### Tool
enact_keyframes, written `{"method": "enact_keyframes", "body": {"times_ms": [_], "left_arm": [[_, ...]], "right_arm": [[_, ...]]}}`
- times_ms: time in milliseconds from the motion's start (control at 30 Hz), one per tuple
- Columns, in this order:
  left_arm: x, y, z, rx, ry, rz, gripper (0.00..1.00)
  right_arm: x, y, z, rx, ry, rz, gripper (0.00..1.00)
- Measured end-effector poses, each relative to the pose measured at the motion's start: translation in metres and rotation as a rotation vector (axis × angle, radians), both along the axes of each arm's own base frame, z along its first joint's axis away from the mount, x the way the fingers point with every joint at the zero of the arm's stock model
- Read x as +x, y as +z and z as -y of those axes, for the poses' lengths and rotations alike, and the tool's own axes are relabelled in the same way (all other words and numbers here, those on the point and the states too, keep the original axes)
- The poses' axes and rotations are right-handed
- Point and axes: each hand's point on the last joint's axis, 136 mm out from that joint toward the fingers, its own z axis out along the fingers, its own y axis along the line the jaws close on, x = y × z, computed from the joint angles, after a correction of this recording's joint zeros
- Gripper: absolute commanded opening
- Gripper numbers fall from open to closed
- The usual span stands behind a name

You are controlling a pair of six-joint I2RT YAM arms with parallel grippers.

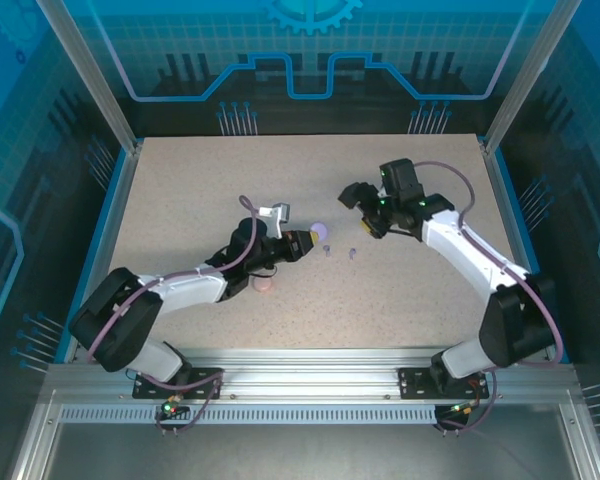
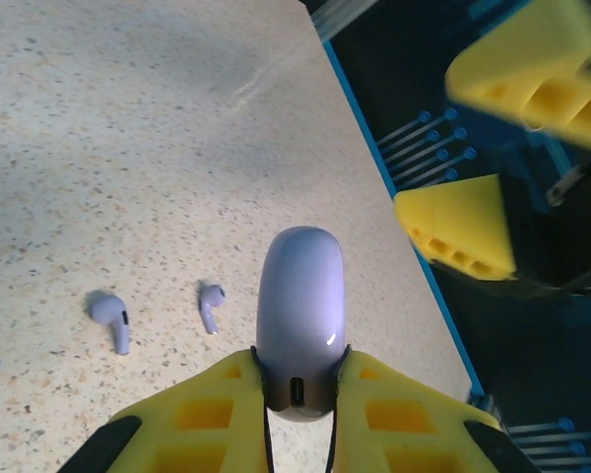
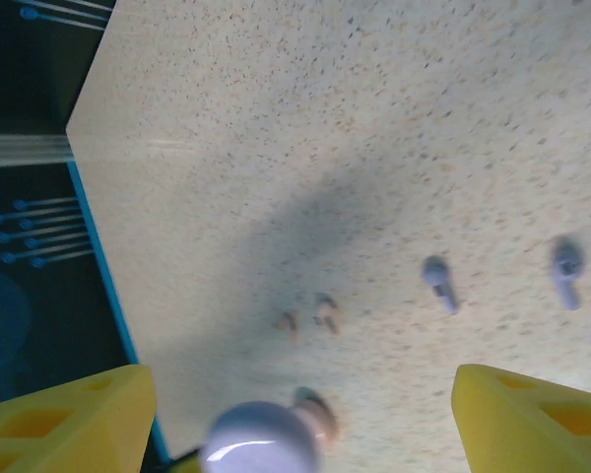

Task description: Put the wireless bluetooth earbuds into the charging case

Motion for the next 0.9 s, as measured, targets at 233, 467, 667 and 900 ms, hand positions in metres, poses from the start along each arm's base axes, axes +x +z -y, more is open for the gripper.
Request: {"method": "enact_keyframes", "body": {"times_ms": [233,467,667,900], "left_arm": [[-0.008,0.010,0.000,0.003,-0.133,-0.008,0.00],[-0.021,0.011,0.007,-0.002,-0.226,-0.027,0.00],[-0.022,0.008,0.008,-0.001,-0.235,-0.040,0.00],[-0.009,0.005,0.000,0.016,-0.150,-0.008,0.00]], "right_arm": [[-0.048,-0.042,0.015,-0.080,0.203,0.124,0.79],[-0.061,-0.037,-0.005,-0.004,0.376,0.290,0.77],[-0.049,-0.037,-0.010,0.098,0.282,0.235,0.84],[-0.055,-0.078,-0.032,0.138,0.081,-0.048,0.80]]}}
